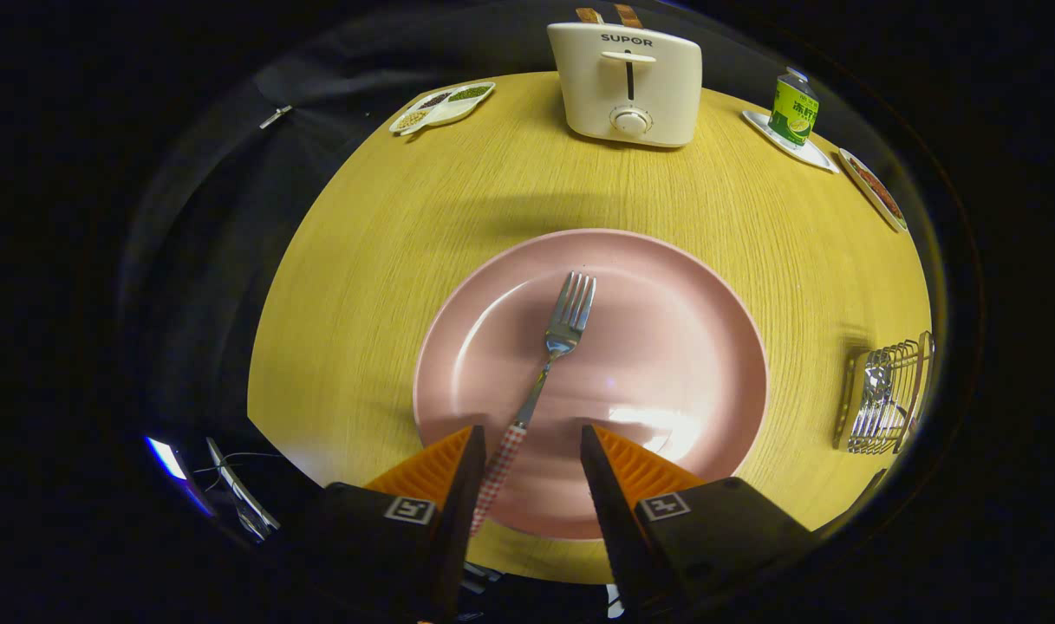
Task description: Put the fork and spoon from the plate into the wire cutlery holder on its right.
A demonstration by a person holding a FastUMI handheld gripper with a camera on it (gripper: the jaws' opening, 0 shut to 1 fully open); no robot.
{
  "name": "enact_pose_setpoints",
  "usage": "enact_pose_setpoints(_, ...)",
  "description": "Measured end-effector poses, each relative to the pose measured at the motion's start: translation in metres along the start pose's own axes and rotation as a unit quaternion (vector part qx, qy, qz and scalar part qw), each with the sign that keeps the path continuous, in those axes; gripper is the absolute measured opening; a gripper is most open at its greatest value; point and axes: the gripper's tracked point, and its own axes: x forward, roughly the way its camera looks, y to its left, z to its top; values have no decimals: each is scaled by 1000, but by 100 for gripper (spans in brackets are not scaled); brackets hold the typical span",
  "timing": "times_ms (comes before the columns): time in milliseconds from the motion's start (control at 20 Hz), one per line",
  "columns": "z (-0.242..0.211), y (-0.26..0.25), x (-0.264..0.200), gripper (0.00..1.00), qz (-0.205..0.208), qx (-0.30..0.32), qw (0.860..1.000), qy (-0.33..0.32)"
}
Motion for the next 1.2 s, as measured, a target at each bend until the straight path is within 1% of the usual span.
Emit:
enact_pose_setpoints(50, -1, -2, 3, 62, -2, 1, 1000, 5)
enact_pose_setpoints(150, -6, -7, 6, 42, -5, 6, 1000, 22)
enact_pose_setpoints(200, -9, -10, 6, 25, -8, 8, 1000, 29)
enact_pose_setpoints(250, -10, -11, 5, 20, -2, 12, 999, 33)
enact_pose_setpoints(350, -12, -16, 2, 18, 1, 8, 999, 41)
enact_pose_setpoints(400, -12, -17, 4, 14, 7, 8, 999, 45)
enact_pose_setpoints(450, -11, -18, 4, 14, 15, 6, 999, 47)
enact_pose_setpoints(600, -14, -28, -3, 8, 35, 4, 998, 57)
enact_pose_setpoints(700, -12, -35, -17, 8, 47, 1, 997, 54)
enact_pose_setpoints(850, -11, -51, -50, 8, 60, -16, 997, 48)
enact_pose_setpoints(1000, -13, -76, -94, 8, 59, -51, 996, 33)
enact_pose_setpoints(1200, -16, -114, -148, 8, 59, -72, 995, 28)
